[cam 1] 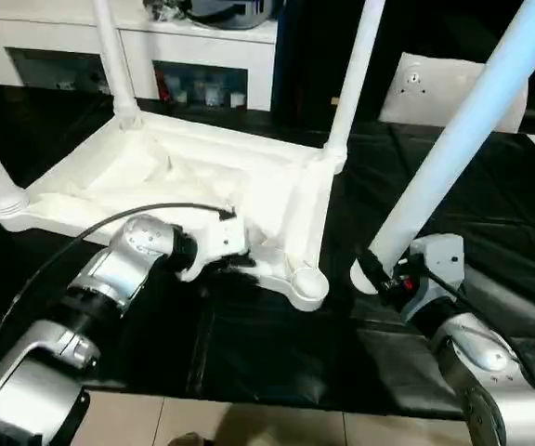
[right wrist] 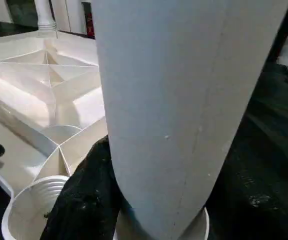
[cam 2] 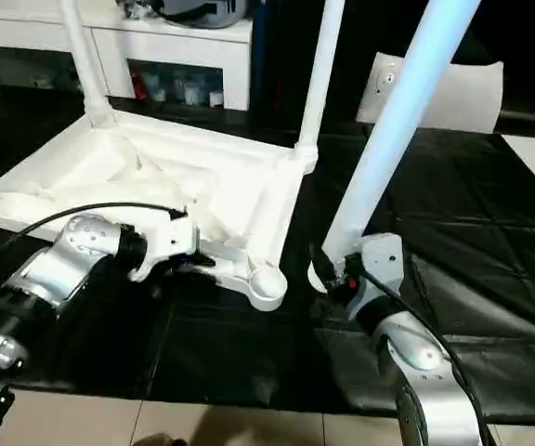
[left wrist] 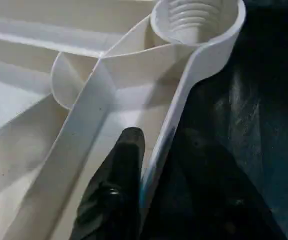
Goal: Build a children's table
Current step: Rotate table base
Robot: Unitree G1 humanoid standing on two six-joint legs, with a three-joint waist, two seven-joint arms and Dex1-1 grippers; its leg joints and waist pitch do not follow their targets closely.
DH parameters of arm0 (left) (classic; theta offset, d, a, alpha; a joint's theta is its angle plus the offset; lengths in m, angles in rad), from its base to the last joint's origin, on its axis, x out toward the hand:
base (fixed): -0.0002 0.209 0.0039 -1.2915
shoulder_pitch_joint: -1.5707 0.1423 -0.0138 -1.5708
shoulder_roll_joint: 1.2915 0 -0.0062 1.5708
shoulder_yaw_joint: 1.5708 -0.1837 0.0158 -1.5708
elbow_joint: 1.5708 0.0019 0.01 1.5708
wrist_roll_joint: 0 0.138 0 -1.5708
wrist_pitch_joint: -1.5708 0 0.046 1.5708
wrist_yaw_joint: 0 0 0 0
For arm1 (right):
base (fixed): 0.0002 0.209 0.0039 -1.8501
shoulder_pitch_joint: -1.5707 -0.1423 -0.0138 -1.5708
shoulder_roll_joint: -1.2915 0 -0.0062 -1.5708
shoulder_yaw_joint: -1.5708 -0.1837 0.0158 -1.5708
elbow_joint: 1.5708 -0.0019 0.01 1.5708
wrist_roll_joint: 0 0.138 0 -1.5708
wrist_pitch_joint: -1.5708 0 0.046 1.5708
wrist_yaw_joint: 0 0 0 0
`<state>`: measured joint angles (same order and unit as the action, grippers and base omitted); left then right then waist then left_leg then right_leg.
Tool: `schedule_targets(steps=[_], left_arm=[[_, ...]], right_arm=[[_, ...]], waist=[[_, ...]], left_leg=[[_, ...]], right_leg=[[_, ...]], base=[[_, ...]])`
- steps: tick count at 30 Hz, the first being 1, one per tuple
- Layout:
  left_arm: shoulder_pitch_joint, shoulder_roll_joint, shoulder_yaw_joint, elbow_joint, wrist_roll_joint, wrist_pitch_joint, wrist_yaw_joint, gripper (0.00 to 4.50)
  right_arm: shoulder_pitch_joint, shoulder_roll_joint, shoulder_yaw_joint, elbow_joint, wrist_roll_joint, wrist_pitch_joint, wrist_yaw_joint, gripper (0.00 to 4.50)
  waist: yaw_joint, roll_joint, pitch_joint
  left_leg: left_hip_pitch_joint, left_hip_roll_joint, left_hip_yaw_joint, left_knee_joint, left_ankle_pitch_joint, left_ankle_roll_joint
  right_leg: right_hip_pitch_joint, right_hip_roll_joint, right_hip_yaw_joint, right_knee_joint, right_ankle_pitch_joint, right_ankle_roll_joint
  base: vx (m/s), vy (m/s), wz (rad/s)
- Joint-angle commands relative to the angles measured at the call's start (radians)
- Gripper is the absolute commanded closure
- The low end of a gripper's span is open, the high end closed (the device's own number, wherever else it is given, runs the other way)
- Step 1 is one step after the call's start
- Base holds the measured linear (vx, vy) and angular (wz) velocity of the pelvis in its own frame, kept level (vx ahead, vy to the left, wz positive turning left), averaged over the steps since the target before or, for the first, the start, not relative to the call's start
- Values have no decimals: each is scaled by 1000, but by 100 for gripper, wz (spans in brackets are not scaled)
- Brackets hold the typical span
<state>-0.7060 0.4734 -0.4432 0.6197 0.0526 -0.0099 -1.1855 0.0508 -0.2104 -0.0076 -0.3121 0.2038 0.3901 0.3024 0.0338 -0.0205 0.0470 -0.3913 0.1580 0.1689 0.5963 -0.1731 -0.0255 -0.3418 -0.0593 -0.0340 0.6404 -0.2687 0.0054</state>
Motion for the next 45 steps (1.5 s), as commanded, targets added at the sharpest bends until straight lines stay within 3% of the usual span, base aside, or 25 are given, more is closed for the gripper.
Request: schedule_targets(steps=[1, 6, 13, 16, 22, 24, 25, 26, 27, 28, 30, 31, 34, 36, 37, 39, 40, 41, 42, 44, 45], left_arm=[[-18, -3, -18, 24, 17, -12, -33, 336], [-73, -24, -40, 136, 78, -101, 13, 377], [-98, -29, -78, 203, 125, -131, -32, 418], [-103, -28, -85, 218, 131, -133, -61, 430], [-102, -14, -53, 199, 74, 8, -194, 449], [-85, -43, 22, 176, 14, 89, -125, 449], [-85, -43, 22, 176, 14, 89, -125, 449], [-69, -66, 68, 160, -21, 163, -59, 450], [-66, -68, 73, 158, -24, 172, -52, 450], [-40, -78, 99, 129, -44, 243, -14, 450], [-12, -80, 113, 94, -52, 296, 5, 450], [3, -81, 123, 71, -50, 324, 15, 450], [37, -82, 139, 13, -43, 379, 44, 450], [103, -74, 140, -96, -22, 439, 85, 450], [129, -63, 124, -143, -11, 428, 86, 450], [145, -56, 113, -173, -4, 419, 86, 450], [160, -48, 101, -205, -4, 408, 83, 450], [171, -45, 93, -227, -8, 352, 75, 450], [174, -44, 91, -232, -12, 316, 67, 450], [162, -55, 94, -228, -20, 215, 61, 450], [158, -59, 98, -229, -21, 212, 64, 450]], right_arm=[[5, -13, -6, -19, 6, 5, 2, 260], [4, -14, -6, -15, 4, 2, 4, 260], [1, -15, -3, -15, 3, 3, 8, 260], [-3, -19, -1, -11, 4, 2, 13, 260], [-46, -30, -4, 10, 16, 6, 34, 260], [-58, -25, -16, 13, 30, 10, 35, 260], [-58, -25, -16, 13, 30, 10, 35, 260], [-63, -22, -19, 12, 35, 14, 34, 260], [-64, -21, -19, 12, 35, 14, 33, 260], [-66, -20, -19, 12, 36, 15, 33, 260], [-67, -18, -18, 11, 38, 15, 33, 260], [-68, -16, -18, 11, 40, 16, 33, 260], [-69, -14, -17, 10, 44, 17, 32, 260], [-70, -11, -8, 10, 47, 18, 32, 260], [-71, -11, -6, 10, 47, 18, 33, 260], [-71, -11, -6, 10, 48, 18, 33, 260], [-72, -10, -5, 10, 48, 18, 34, 260], [-74, -11, -5, 14, 48, 17, 36, 260], [-77, -11, -5, 17, 48, 17, 37, 260], [-86, -12, -3, 25, 49, 15, 42, 260], [-88, -13, -2, 26, 49, 16, 42, 260]], waist=[[2, 10, -51], [5, 8, -53], [6, 7, -46], [3, 3, -46], [1, 6, -54], [0, 4, -57], [2, 1, -56], [4, 5, -57], [5, 5, -56], [4, 5, -56], [1, -1, -53], [-1, 1, -51], [0, 1, -44], [-1, 1, -41], [-3, -3, -41], [-3, 0, -42], [-4, -4, -42], [-3, -2, -43], [-4, -6, -45], [-1, -4, -48], [0, -3, -50]], left_leg=[[33, 77, -29, -81, -222, -13], [32, 76, -27, -77, -193, 9], [36, 81, -29, -86, -275, -19], [33, 80, -29, -86, -262, -17], [28, 74, -23, -75, -149, 31], [28, 74, -20, -71, -127, 49], [28, 73, -19, -69, -116, 64], [30, 74, -19, -68, -116, 67], [30, 77, -19, -69, -119, 70], [29, 79, -20, -70, -122, 71], [27, 77, -19, -72, -133, 70], [29, 77, -18, -72, -153, 64], [36, 76, -15, -75, -223, 33], [33, 81, -19, -81, -241, 13], [34, 81, -19, -82, -251, 8], [34, 78, -18, -82, -252, 2], [31, 77, -19, -84, -241, 1], [31, 78, -20, -84, -235, 1], [27, 77, -20, -84, -213, 9], [30, 75, -17, -79, -178, 24], [30, 75, -16, -79, -167, 26]], right_leg=[[12, -95, 48, -80, 1, -233], [16, -97, 49, -80, 51, -240], [9, -100, 50, -90, -90, -233], [10, -99, 52, -89, -86, -229], [17, -97, 51, -74, 89, -258], [20, -96, 51, -70, 135, -273], [19, -96, 51, -71, 148, -281], [19, -97, 51, -70, 148, -284], [18, -95, 50, -69, 147, -291], [20, -95, 49, -69, 137, -295], [19, -92, 49, -72, 108, -293], [18, -93, 50, -76, 70, -291], [8, -92, 57, -94, -84, -264], [9, -94, 58, -94, -125, -250], [5, -91, 59, -97, -145, -239], [2, -88, 61, -99, -158, -223], [4, -87, 61, -98, -145, -214], [4, -88, 61, -96, -135, -211], [6, -86, 61, -94, -103, -205], [5, -84, 60, -90, -36, -207], [6, -84, 60, -88, -17, -209]], base=[[0, 0, 0], [0, 0, 0], [0, 0, 0], [0, 0, 0], [0, 0, 0], [0, 0, 0], [0, 0, 0], [0, 0, 0], [0, 0, 0], [0, 0, 0], [0, 0, 0], [0, 0, 0], [0, 0, 0], [0, 0, 0], [0, 0, 0], [0, 0, 0], [0, 0, 0], [0, 0, 0], [0, 0, 0], [0, 0, 0], [0, 0, 0]])
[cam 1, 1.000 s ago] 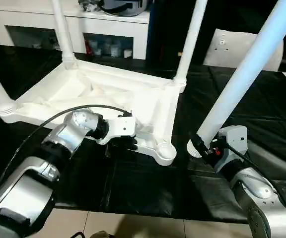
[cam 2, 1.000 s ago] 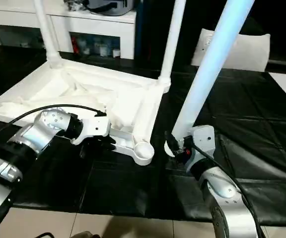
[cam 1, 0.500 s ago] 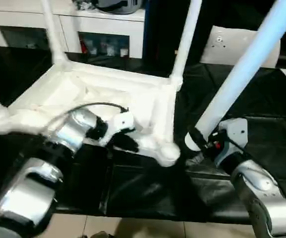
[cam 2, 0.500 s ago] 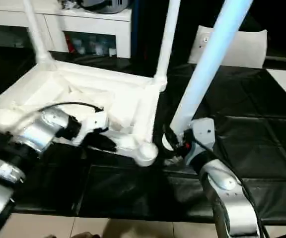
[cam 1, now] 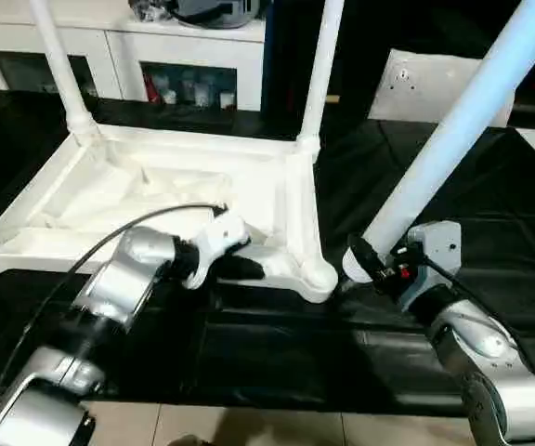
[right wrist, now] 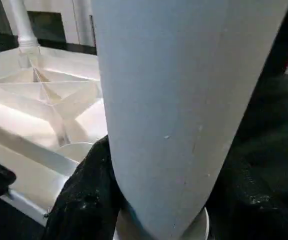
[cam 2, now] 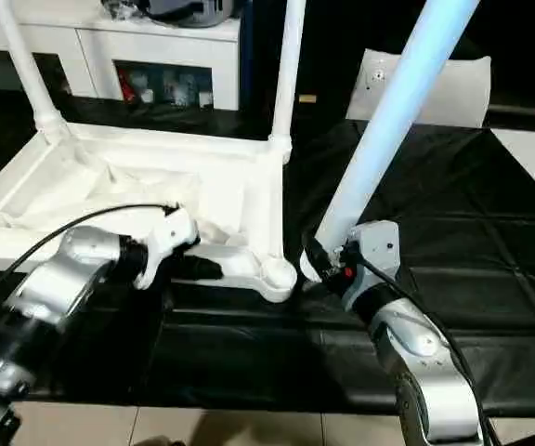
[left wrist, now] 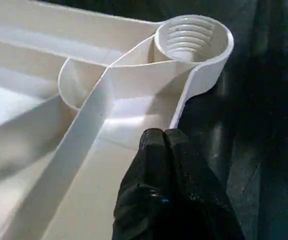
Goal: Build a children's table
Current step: Rotate table base
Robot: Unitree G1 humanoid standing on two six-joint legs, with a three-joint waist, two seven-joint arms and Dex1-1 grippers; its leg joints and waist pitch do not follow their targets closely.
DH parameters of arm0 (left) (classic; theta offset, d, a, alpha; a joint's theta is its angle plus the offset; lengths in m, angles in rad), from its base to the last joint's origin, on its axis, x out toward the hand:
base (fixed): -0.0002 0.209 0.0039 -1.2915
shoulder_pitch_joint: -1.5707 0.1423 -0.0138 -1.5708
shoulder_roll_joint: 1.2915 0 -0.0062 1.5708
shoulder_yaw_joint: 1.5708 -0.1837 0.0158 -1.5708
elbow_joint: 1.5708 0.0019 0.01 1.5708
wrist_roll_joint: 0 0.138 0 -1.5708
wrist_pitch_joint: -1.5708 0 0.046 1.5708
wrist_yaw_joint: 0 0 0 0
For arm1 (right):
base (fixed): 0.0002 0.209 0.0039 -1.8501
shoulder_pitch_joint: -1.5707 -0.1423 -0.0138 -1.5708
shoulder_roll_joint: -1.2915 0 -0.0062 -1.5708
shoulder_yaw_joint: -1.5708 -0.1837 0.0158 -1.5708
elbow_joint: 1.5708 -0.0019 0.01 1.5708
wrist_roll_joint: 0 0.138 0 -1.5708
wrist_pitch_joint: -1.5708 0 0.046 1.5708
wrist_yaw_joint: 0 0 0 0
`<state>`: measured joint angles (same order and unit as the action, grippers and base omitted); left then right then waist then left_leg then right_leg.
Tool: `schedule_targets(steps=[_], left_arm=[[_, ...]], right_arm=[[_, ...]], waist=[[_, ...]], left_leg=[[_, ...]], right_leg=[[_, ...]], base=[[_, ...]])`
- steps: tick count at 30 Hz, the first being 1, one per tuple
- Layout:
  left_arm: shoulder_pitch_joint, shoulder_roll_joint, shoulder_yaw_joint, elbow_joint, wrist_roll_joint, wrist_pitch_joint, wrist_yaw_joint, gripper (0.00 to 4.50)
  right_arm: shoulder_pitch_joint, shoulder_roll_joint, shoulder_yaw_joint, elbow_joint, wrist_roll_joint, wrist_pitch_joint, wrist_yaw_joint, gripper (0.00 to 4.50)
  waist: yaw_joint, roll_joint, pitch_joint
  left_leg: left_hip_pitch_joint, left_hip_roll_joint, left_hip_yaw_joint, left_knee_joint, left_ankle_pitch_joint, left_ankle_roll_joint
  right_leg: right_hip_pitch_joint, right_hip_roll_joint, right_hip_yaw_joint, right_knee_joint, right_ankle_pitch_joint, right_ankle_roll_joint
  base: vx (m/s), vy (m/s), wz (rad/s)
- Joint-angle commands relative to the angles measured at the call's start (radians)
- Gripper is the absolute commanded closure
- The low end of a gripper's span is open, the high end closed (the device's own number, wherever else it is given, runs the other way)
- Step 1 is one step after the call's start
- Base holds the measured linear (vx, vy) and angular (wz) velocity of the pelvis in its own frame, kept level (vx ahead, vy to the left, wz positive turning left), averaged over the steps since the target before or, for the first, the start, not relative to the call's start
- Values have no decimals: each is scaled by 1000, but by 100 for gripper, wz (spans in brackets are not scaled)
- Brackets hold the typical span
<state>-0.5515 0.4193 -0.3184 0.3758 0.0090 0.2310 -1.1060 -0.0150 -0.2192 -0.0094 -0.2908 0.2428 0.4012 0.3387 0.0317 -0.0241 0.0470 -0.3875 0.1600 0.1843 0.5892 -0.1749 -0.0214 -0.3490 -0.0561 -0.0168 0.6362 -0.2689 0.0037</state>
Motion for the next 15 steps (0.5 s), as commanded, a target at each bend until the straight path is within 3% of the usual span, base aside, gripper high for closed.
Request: schedule_targets(steps=[1, 4, 6, 9, 11, 14, 15], left_arm=[[-7, -13, -21, 15, 17, -32, -15, 409], [-40, -31, -14, 26, -3, -29, -35, 402], [-58, -32, -22, 42, -6, -51, -59, 371], [-83, -32, -36, 74, -14, -77, -100, 366], [-121, -35, -54, 136, -14, -112, -161, 323], [-157, -39, -68, 201, 12, -155, -183, 305], [-172, -43, -73, 226, 20, -165, -192, 290]], right_arm=[[-25, -4, 0, 6, 10, 5, 7, 260], [-30, -6, 0, 10, 11, 4, 9, 260], [-31, -7, -1, 12, 12, 3, 10, 260], [-32, -9, -4, 14, 12, 3, 13, 260], [-32, -15, -10, 15, 13, 2, 17, 260], [-31, -19, -15, 14, 14, 3, 17, 260], [-29, -20, -17, 11, 15, 4, 17, 260]], waist=[[4, 1, -52], [9, 0, -53], [12, 0, -53], [13, -2, -52], [14, -4, -51], [14, 4, -53], [13, 1, -52]], left_leg=[[27, 75, -31, -70, -139, 29], [29, 74, -29, -67, -105, 45], [28, 74, -29, -67, -101, 48], [28, 74, -28, -67, -110, 43], [27, 74, -28, -68, -117, 41], [29, 74, -29, -67, -122, 32], [29, 73, -28, -67, -125, 32]], right_leg=[[13, -86, 41, -79, 35, -210], [14, -87, 39, -73, 99, -224], [15, -88, 38, -71, 113, -227], [17, -90, 38, -73, 101, -227], [18, -92, 39, -74, 90, -227], [19, -92, 39, -73, 87, -225], [18, -91, 40, -76, 88, -225]], base=[[0, 0, 0], [0, 0, 0], [0, 0, 0], [0, 0, 0], [0, 0, 0], [0, 0, 0], [0, 0, 0]])
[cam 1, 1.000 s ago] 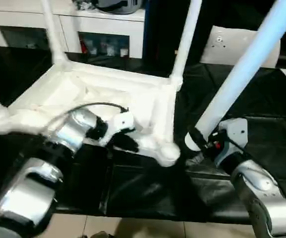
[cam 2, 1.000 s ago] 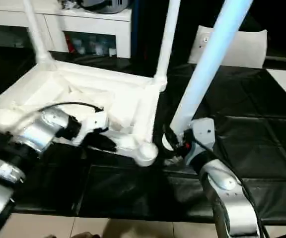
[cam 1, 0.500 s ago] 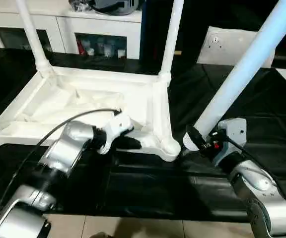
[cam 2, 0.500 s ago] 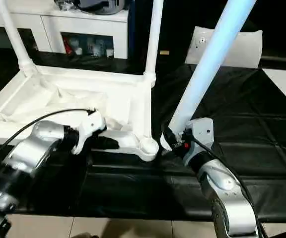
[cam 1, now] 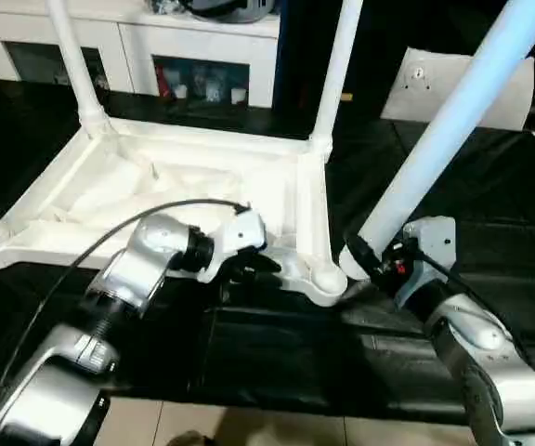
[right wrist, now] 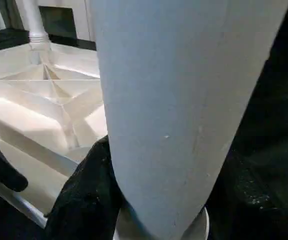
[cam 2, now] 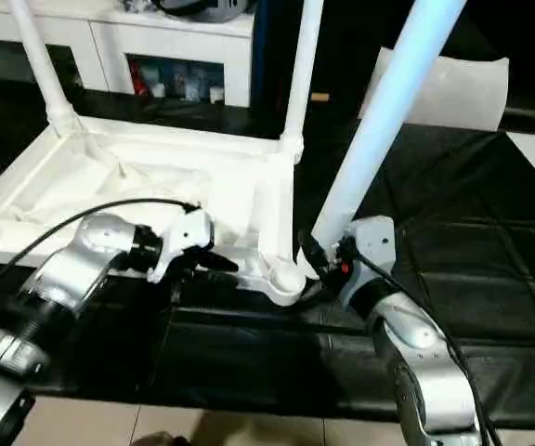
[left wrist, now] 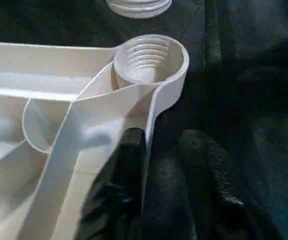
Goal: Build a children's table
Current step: Rotate table base
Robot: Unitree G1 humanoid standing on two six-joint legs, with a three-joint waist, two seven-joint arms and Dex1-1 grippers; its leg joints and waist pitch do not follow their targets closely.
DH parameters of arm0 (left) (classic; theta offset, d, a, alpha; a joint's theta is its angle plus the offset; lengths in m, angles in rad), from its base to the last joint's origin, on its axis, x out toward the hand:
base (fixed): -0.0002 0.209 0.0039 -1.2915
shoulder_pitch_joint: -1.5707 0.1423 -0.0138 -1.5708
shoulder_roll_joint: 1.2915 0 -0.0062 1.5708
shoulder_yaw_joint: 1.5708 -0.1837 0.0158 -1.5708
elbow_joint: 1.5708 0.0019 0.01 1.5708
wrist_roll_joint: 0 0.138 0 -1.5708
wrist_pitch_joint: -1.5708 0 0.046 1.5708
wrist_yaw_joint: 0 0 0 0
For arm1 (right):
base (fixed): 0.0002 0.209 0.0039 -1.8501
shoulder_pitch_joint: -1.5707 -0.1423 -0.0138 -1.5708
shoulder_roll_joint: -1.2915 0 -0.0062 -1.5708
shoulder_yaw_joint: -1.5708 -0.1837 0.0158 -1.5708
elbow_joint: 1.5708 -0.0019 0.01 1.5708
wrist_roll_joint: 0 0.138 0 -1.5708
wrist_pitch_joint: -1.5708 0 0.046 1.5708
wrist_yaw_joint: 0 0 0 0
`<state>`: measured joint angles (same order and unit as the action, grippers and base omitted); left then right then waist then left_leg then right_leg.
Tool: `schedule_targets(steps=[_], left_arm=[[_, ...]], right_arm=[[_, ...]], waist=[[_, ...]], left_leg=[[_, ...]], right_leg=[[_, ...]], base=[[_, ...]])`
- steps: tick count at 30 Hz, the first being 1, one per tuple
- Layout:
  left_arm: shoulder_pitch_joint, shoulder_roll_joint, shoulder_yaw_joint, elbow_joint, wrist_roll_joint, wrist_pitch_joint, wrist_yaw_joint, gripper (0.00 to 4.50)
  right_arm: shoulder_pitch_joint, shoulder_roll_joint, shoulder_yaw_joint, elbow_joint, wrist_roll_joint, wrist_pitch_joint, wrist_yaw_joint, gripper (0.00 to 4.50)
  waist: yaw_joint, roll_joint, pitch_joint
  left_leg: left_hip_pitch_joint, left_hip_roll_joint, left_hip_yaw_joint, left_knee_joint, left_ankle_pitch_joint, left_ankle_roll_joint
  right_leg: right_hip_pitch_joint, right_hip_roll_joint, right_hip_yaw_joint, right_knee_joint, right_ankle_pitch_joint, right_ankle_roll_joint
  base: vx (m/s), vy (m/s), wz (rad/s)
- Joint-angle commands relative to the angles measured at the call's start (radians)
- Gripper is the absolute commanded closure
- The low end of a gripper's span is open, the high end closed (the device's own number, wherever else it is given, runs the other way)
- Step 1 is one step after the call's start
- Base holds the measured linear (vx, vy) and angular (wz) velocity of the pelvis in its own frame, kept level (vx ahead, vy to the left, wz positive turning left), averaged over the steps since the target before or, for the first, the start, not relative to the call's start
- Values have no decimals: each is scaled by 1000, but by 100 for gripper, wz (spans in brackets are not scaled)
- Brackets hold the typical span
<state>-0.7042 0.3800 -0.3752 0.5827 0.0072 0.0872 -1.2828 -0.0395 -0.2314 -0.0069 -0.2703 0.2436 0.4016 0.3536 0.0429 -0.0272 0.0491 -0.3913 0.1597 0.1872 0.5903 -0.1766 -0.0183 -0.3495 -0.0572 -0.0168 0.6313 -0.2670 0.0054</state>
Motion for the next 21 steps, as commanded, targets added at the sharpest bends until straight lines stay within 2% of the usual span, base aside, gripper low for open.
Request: schedule_targets(steps=[1, 6, 7, 9, 10, 11, 12, 14, 15, 19, 21], left_arm=[[-40, -10, -21, 54, 30, -37, -28, 279], [-96, -35, -57, 178, 77, -95, -15, 265], [-103, -38, -62, 193, 84, -105, -11, 265], [-120, -46, -69, 235, 93, -120, -10, 265], [-133, -55, -69, 270, 99, -135, -20, 265], [-136, -58, -68, 277, 98, -136, -24, 283], [-137, -60, -66, 282, 97, -137, -28, 302], [-141, -70, -54, 296, 88, -144, -31, 305], [-149, -78, -47, 315, 81, -152, -31, 312], [-157, -86, -43, 348, 82, -175, -27, 358], [-165, -94, -34, 379, 80, -186, -28, 366]], right_arm=[[-2, -10, -22, -11, 14, 5, 2, 260], [11, -8, -25, -19, 12, 3, -3, 260], [11, -7, -25, -20, 12, 4, -5, 260], [13, -5, -23, -22, 12, 5, -8, 260], [15, -4, -23, -24, 12, 5, -9, 260], [17, -4, -23, -25, 12, 5, -10, 260], [18, -4, -23, -26, 12, 5, -10, 260], [21, -3, -24, -28, 13, 6, -12, 260], [22, -2, -25, -30, 13, 7, -13, 260], [24, 0, -23, -28, 13, 5, -14, 260], [23, 1, -20, -26, 13, 5, -16, 260]], waist=[[2, 6, -56], [5, 3, -57], [8, 18, -58], [7, 7, -59], [7, 11, -59], [7, 9, -58], [8, 14, -59], [9, 12, -60], [10, 14, -60], [13, 12, -59], [13, 9, -60]], left_leg=[[33, 74, -31, -68, -120, 27], [33, 75, -31, -65, -108, 43], [34, 75, -34, -64, -109, 41], [33, 75, -33, -65, -110, 41], [34, 76, -33, -65, -112, 42], [34, 75, -33, -65, -113, 42], [34, 77, -34, -65, -116, 41], [35, 78, -34, -64, -115, 42], [34, 78, -33, -64, -112, 47], [35, 78, -34, -64, -117, 52], [35, 78, -33, -63, -113, 54]], right_leg=[[20, -91, 40, -69, 100, -230], [23, -94, 40, -66, 136, -247], [23, -96, 40, -66, 135, -246], [25, -94, 39, -66, 151, -250], [25, -95, 39, -65, 158, -255], [25, -95, 39, -66, 157, -257], [26, -96, 39, -65, 162, -262], [27, -96, 39, -64, 172, -269], [27, -97, 39, -63, 187, -275], [28, -98, 38, -63, 179, -278], [28, -97, 38, -63, 183, -280]], base=[[0, 0, 0], [0, 0, 0], [0, 0, 0], [0, 0, 0], [0, 0, 0], [0, 0, 0], [0, 0, 0], [0, 0, 0], [0, 0, 0], [0, 0, 0], [0, 0, 0]])
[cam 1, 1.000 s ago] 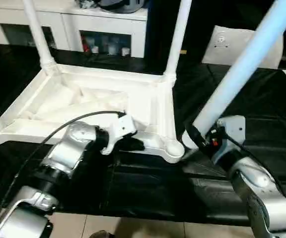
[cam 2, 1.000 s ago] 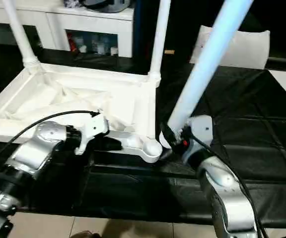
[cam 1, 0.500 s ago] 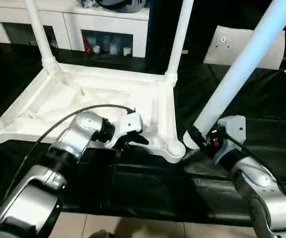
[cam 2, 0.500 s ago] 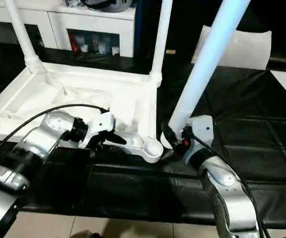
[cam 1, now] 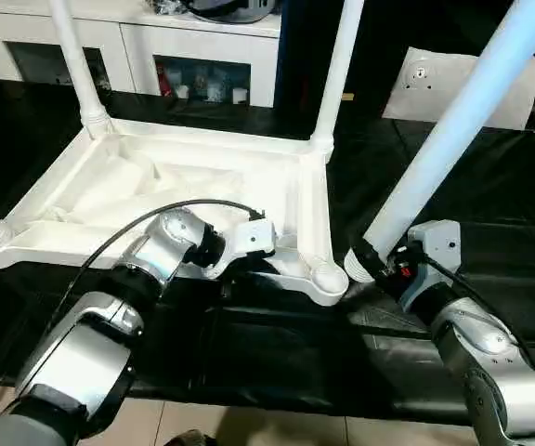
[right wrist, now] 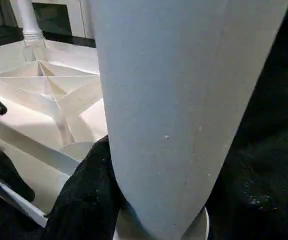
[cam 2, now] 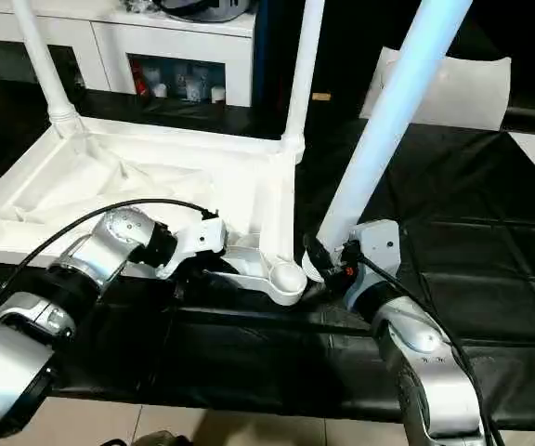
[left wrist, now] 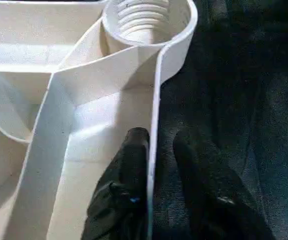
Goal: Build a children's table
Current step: Rotate table base, then insert table leg to table base
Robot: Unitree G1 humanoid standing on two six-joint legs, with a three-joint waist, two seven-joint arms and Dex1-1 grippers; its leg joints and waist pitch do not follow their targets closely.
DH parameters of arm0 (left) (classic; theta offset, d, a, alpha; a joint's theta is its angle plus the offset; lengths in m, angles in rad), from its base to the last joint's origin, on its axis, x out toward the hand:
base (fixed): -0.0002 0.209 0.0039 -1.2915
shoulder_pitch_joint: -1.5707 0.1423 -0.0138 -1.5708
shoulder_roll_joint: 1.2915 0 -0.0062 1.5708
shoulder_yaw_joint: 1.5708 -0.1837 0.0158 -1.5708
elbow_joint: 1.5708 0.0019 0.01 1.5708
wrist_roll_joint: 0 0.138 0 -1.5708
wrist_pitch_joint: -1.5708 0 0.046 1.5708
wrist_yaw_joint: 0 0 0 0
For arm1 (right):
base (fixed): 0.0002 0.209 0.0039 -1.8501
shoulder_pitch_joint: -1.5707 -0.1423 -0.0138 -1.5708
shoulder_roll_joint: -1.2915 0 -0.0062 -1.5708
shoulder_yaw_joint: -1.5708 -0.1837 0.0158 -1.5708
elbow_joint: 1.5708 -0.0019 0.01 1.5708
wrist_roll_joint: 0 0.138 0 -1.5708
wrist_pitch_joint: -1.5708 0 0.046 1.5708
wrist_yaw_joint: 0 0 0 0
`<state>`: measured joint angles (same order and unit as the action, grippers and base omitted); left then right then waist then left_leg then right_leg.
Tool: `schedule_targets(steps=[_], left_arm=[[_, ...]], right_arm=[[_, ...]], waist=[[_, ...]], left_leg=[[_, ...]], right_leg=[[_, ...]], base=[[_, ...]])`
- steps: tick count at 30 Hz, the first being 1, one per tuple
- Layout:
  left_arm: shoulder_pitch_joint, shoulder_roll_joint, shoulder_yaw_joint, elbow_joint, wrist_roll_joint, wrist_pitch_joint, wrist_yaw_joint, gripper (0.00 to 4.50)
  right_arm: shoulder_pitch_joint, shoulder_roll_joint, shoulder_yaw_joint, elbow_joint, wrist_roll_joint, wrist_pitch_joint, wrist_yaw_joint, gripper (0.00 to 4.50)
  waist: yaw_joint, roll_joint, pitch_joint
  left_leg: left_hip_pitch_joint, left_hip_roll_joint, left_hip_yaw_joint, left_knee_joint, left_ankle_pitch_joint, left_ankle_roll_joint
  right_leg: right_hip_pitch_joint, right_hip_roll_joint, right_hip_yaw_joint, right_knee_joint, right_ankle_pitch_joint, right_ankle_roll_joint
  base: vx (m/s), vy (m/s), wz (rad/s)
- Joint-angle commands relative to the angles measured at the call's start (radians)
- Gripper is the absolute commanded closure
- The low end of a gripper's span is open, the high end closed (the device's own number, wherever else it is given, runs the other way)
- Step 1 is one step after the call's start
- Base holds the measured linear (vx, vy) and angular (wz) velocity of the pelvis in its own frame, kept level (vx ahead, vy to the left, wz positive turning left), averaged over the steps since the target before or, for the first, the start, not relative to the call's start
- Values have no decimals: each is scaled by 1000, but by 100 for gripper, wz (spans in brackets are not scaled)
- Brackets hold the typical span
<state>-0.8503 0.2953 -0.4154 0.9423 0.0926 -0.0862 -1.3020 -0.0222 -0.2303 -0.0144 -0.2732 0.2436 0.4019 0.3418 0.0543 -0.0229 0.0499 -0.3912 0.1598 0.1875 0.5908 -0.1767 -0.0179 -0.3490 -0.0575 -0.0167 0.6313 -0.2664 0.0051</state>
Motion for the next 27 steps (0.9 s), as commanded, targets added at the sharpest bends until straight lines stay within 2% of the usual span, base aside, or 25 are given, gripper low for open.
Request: schedule_targets(steps=[1, 4, 5, 8, 12, 15, 17, 19, 22, 23, 27], left_arm=[[-22, -11, 13, 36, -5, -4, -7, 384], [-21, -2, 10, 53, 11, -11, 4, 406], [-20, -1, 10, 55, 12, -13, 5, 414], [-11, 10, 12, 71, 24, -27, 20, 443], [4, 26, 34, 72, 18, 7, 25, 447], [32, 54, 49, 46, 10, 64, 42, 450], [71, 85, 70, 2, 14, 116, 112, 450], [86, 90, 86, -16, 9, 135, 147, 450], [137, 86, 154, -122, -35, 271, 201, 450], [141, 86, 158, -131, -37, 279, 206, 450], [235, 90, 197, -317, -19, 432, 316, 450]], right_arm=[[3, 1, -8, -19, 12, 5, -3, 260], [-4, 2, -3, -13, 11, 5, 0, 260], [-4, 2, -2, -12, 11, 5, 0, 260], [-10, 4, 4, -7, 10, 5, 3, 260], [-18, 7, 11, -3, 10, 6, 5, 260], [-23, 9, 16, 1, 9, 3, 7, 260], [-27, 12, 19, 3, 10, 2, 8, 260], [-28, 14, 20, 4, 11, 2, 8, 260], [-33, 20, 23, 7, 14, 4, 10, 260], [-33, 21, 23, 7, 15, 4, 10, 260], [-50, 31, 34, 18, 16, 8, 11, 260]], waist=[[2, 4, -61], [3, 6, -61], [4, -2, -61], [3, -1, -60], [-2, 0, -59], [-6, 2, -57], [-16, 4, -54], [-21, 0, -52], [-33, 2, -51], [-36, 2, -51], [-51, 6, -53]], left_leg=[[34, 78, -34, -63, -105, 57], [34, 78, -34, -63, -104, 62], [32, 78, -34, -63, -100, 66], [32, 78, -34, -63, -100, 70], [32, 78, -35, -64, -100, 73], [31, 79, -35, -66, -114, 67], [30, 79, -36, -69, -146, 54], [31, 78, -35, -70, -168, 47], [31, 78, -35, -72, -182, 36], [29, 79, -36, -72, -181, 36], [26, 77, -35, -67, -151, 55]], right_leg=[[29, -98, 38, -62, 193, -281], [28, -98, 37, -61, 193, -281], [31, -100, 37, -60, 191, -280], [30, -100, 37, -62, 177, -278], [28, -99, 36, -62, 171, -280], [29, -101, 36, -63, 150, -285], [28, -99, 36, -68, 102, -288], [27, -98, 38, -73, 59, -286], [24, -96, 38, -74, 20, -289], [25, -97, 38, -73, 18, -290], [25, -93, 39, -71, 66, -295]], base=[[0, 0, 0], [0, 0, 0], [0, 0, 0], [0, 0, 0], [0, 0, 0], [0, 0, 0], [0, 0, 0], [0, 0, 0], [0, 0, 0], [0, 0, 0], [0, 0, 0]])
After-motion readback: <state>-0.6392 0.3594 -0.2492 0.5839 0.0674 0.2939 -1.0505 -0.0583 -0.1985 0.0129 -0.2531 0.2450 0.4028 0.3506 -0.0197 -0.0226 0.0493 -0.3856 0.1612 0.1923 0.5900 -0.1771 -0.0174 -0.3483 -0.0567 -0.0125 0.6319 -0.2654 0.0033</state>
